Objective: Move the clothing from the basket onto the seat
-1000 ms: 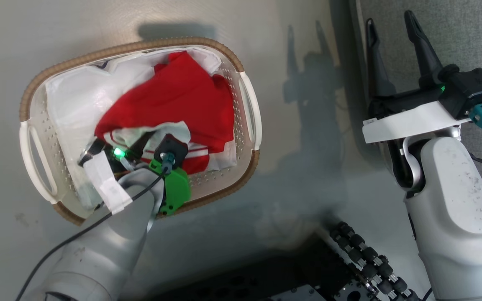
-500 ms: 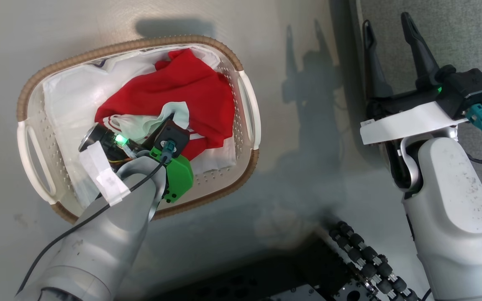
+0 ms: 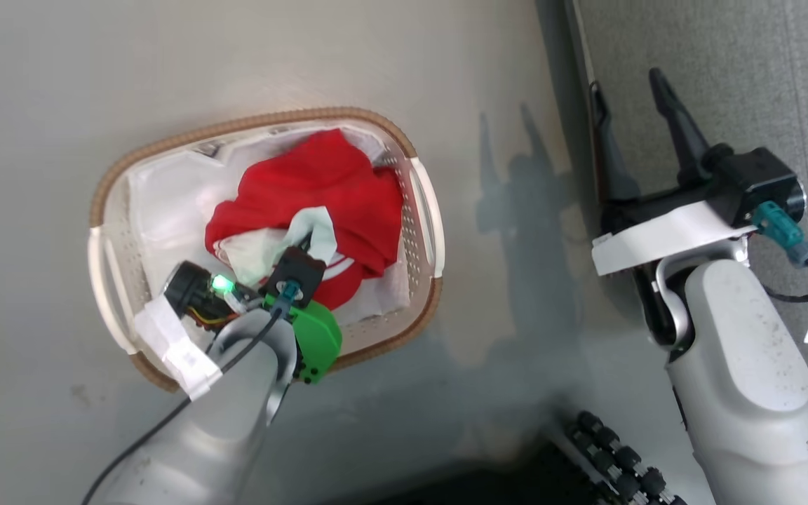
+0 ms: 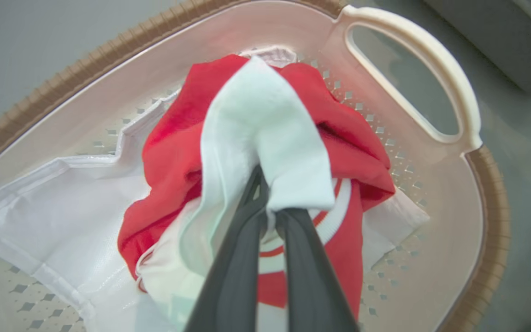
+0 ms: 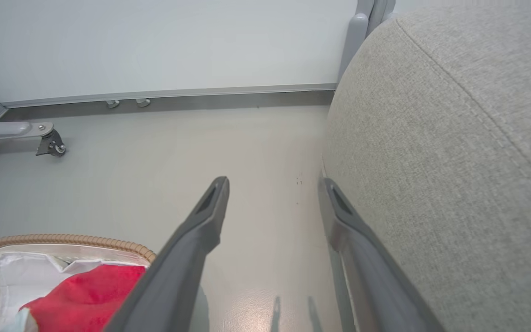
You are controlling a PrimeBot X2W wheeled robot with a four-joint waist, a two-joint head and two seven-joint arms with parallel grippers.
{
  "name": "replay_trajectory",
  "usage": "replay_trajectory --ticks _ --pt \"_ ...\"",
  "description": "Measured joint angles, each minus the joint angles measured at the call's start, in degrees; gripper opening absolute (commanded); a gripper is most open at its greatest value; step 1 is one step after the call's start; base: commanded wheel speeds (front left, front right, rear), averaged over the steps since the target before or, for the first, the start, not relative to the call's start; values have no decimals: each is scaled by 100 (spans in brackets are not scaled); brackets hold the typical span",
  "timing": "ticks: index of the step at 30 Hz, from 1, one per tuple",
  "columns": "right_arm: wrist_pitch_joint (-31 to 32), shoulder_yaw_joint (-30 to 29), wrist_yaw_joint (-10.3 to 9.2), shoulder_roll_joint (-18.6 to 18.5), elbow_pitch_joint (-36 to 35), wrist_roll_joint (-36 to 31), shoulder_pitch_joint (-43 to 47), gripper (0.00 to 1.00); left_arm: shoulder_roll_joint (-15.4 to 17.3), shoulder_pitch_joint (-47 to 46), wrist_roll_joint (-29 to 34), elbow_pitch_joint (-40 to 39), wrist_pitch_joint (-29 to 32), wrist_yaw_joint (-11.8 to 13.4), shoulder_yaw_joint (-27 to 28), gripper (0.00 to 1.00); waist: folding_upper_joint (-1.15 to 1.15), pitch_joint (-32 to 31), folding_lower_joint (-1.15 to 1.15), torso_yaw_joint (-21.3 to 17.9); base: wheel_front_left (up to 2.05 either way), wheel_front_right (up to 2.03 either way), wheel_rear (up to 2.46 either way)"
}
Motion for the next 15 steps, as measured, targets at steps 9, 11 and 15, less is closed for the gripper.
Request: replay_trajectory --ticks 9,11,15 --pt "0 59 -1 2 211 -42 381 100 -12 808 -96 -724 0 -5 427 0 0 -805 0 244 0 0 0" --pt "0 59 -1 2 250 -48 478 100 -32 976 -96 -914 0 -15 542 0 0 -995 0 313 0 0 0" --pt "0 78 0 2 324 -53 655 100 -56 1294 -91 -1211 1 -30 740 0 0 -1342 0 439 0 0 0"
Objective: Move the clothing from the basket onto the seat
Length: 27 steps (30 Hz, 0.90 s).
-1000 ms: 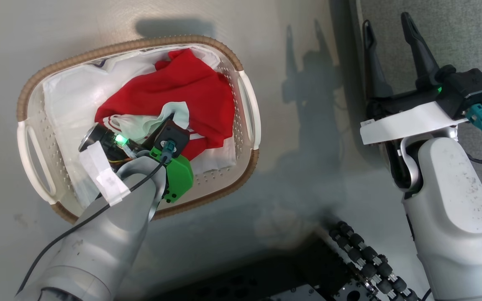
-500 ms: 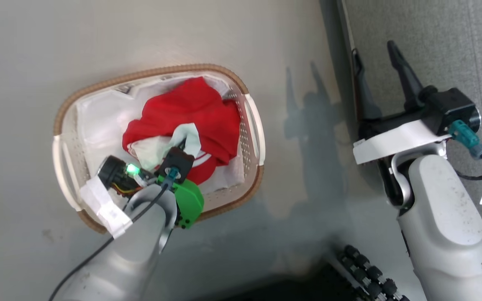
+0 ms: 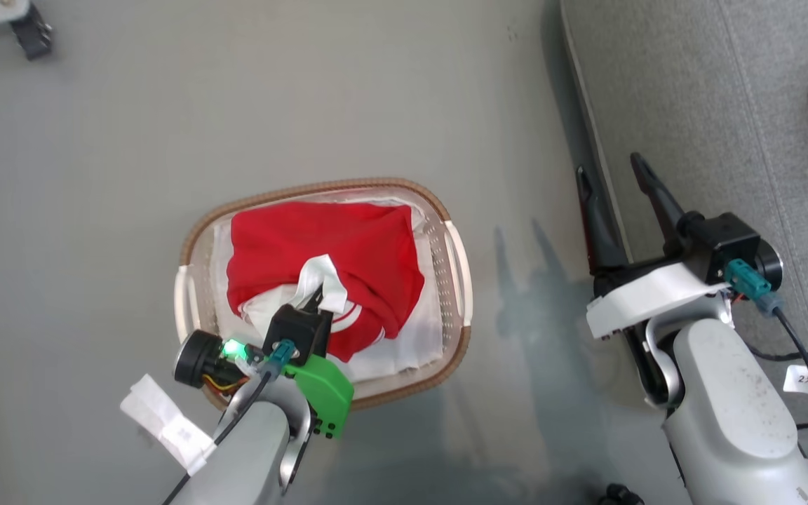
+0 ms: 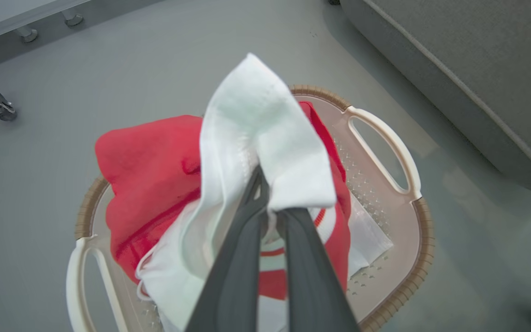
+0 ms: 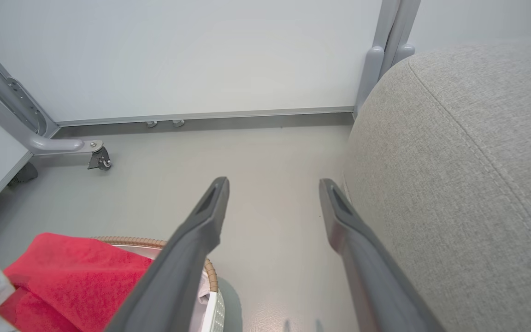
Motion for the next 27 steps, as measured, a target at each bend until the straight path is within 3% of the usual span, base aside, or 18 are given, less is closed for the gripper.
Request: replay_trajectory --ticks 14,27 --pt "0 178 -1 0 113 22 660 100 -81 928 158 -1222 -1 -77 895 0 0 -1208 0 403 0 0 0" --pt "0 304 -1 -1 226 38 1003 100 -98 1323 191 -2356 0 -307 1540 0 0 -2048 0 691 0 0 0"
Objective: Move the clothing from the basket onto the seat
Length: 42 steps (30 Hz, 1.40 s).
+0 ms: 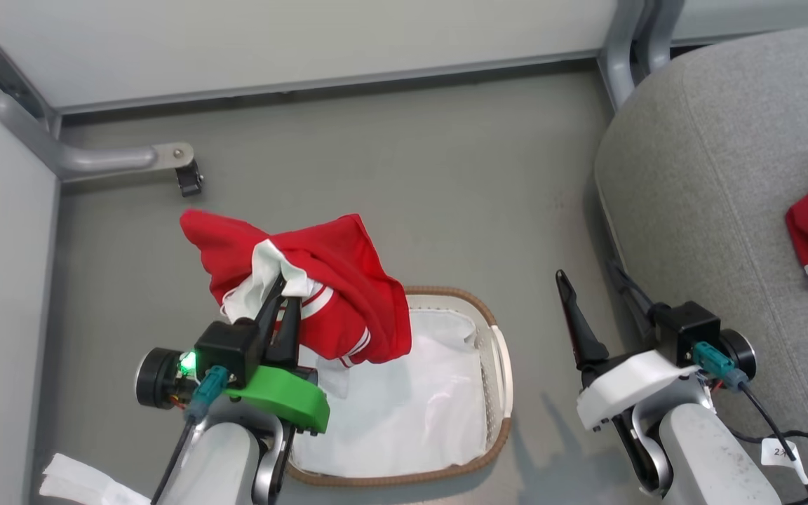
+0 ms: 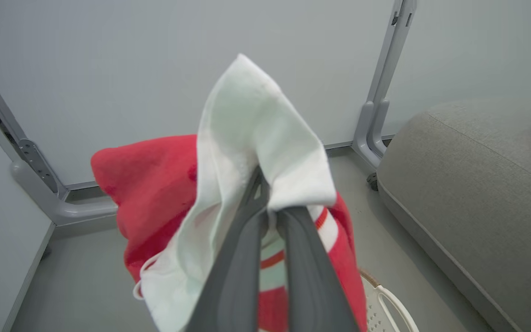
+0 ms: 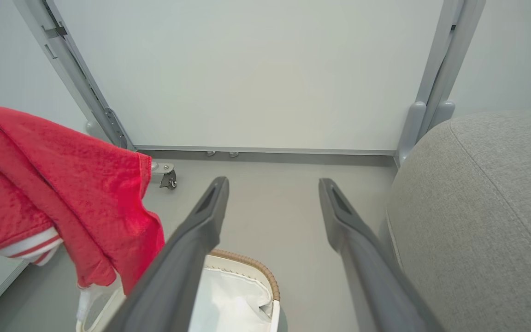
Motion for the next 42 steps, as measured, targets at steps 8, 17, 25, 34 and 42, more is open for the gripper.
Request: replay_trajectory --ticks 8,17,25,34,42 --pt "0 62 1 1 55 44 207 100 -1 23 -286 -491 0 -122 -37 0 0 -365 0 79 0 0 0" --pt "0 140 0 0 105 35 455 100 -2 10 -549 -1007 0 -140 -227 0 0 -647 0 108 0 0 0" --pt "0 656 0 -1 -232 275 413 100 -3 5 -642 -1143 -1 -114 -464 0 0 -688 0 180 0 0 0" --pt "0 2051 0 -2 -497 605 -339 100 -5 -1 -804 -1139 -1 -87 -865 0 0 -654 0 403 0 0 0" --pt "0 2842 0 -60 80 703 -978 100 -2 -26 -956 -1099 0 -59 -1277 0 0 -660 0 692 0 0 0"
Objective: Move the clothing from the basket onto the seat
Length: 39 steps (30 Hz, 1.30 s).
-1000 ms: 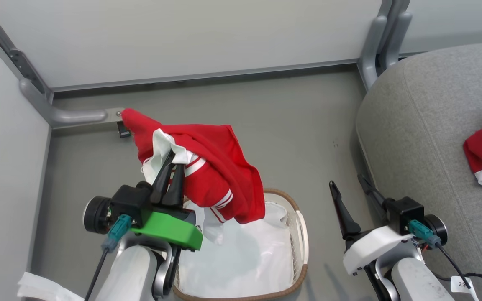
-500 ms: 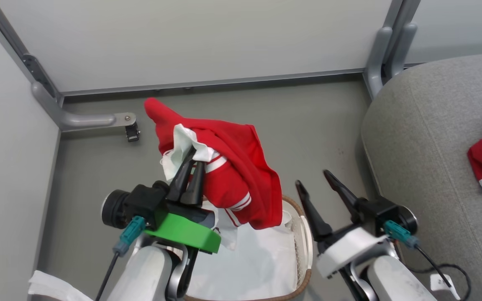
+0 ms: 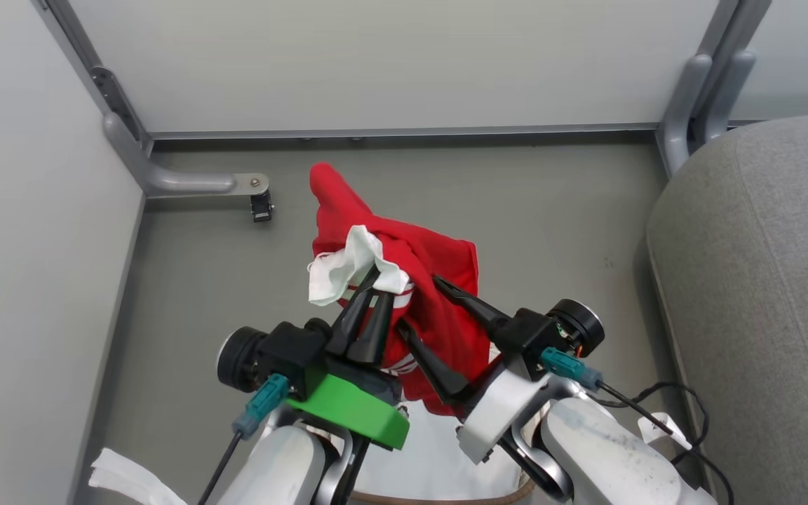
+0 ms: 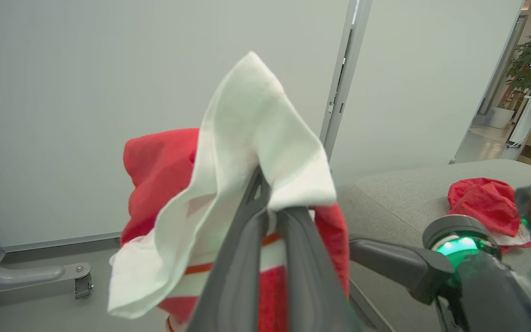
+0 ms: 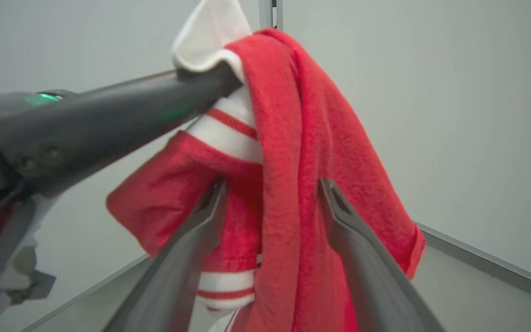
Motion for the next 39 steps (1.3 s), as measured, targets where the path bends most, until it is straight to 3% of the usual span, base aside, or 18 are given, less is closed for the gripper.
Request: replay_trajectory --ticks 5,7,8,19,20,21,22,30,39 --pt "0 120 0 31 353 -5 -147 100 0 -11 -71 -12 -1 7 -169 0 0 -1 0 110 0 0 0" --pt "-1 185 0 40 485 3 -158 21 0 -15 -107 -16 -1 29 -238 0 0 1 0 138 0 0 0" --pt "0 201 1 38 532 19 -160 0 -1 -18 -110 -20 -1 47 -264 0 0 2 0 148 0 0 0" --pt "0 -322 1 58 278 124 -54 0 -1 -35 -89 125 -1 76 -219 0 0 21 0 59 0 0 0" --pt "0 -410 0 62 219 134 -1 0 -2 -30 -65 176 -1 94 -208 11 0 21 0 23 0 0 0" --pt "0 -481 0 58 164 140 42 0 -1 -23 -44 201 -1 107 -177 46 0 22 0 -17 0 0 0" --pt "0 -569 0 58 115 142 90 0 -2 -21 -45 235 -1 107 -151 100 0 24 0 -65 0 0 0" --pt "0 -1031 0 58 -182 169 326 0 -2 25 113 423 -2 94 11 100 0 76 0 -587 0 0 0" --pt "0 -1456 0 52 -486 244 470 0 -7 10 308 511 -1 20 169 100 0 214 0 -1475 0 0 0"
